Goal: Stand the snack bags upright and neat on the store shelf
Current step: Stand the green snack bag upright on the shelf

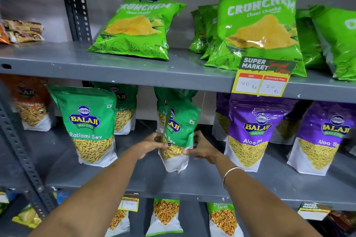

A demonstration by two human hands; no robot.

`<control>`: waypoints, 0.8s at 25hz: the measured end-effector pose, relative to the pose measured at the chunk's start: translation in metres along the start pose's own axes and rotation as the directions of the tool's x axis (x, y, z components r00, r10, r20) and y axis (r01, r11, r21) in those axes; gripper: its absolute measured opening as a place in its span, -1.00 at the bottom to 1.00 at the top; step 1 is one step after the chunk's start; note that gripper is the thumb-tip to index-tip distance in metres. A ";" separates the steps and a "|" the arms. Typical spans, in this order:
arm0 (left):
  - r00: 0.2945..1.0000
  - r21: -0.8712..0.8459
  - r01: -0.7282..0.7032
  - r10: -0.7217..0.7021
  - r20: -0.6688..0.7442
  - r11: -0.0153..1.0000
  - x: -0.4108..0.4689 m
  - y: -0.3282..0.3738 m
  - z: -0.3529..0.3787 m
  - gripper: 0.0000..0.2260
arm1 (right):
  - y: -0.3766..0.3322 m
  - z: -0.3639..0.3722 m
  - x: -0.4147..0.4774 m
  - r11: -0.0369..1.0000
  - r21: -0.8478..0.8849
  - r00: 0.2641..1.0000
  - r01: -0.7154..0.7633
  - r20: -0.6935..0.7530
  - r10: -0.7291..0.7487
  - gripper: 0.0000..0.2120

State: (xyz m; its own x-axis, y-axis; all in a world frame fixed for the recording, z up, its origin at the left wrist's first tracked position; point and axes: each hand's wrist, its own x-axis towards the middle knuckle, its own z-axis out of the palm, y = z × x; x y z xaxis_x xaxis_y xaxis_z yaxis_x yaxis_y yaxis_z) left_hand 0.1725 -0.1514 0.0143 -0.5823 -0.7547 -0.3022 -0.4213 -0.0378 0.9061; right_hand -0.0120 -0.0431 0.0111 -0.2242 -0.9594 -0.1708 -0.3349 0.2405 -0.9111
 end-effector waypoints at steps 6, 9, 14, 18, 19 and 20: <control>0.983 -0.021 0.014 -0.018 -0.180 1.000 0.012 -0.002 0.008 -0.38 | 0.007 -0.020 0.005 0.989 0.139 0.998 -0.053 -0.032 0.058 -0.54; 0.952 0.145 0.055 -0.008 -0.305 0.988 0.013 -0.004 0.013 -0.38 | 0.002 -0.022 0.008 0.983 0.181 0.999 -0.019 0.033 0.013 -0.38; 0.932 0.136 0.033 0.019 -0.361 0.990 0.006 -0.007 0.019 -0.39 | 0.004 -0.010 0.023 0.962 0.245 0.993 0.118 -0.021 -0.117 -0.28; 0.955 0.271 0.049 0.035 -0.296 0.961 -0.003 -0.012 0.008 -0.73 | 0.016 -0.012 0.034 1.000 0.013 0.999 -0.029 0.030 0.028 -0.21; 0.965 0.330 0.096 -0.008 -0.261 0.939 -0.008 -0.016 -0.002 -0.76 | 0.016 -0.014 0.029 0.978 -0.160 0.987 -0.137 0.056 0.147 -0.43; 0.972 0.372 0.168 -0.090 -0.218 0.913 -0.011 -0.021 -0.017 -0.72 | 0.014 -0.014 0.024 0.916 -0.279 0.946 -0.287 0.068 0.317 -0.67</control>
State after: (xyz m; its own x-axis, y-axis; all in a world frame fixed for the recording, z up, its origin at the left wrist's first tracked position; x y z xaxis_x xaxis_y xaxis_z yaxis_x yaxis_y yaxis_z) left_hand 0.1995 -0.1533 0.0032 -0.3764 -0.8730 -0.3102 -0.7408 0.0825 0.6667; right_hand -0.0354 -0.0610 -0.0004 -0.2559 -0.8416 -0.4756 -0.4983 0.5364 -0.6812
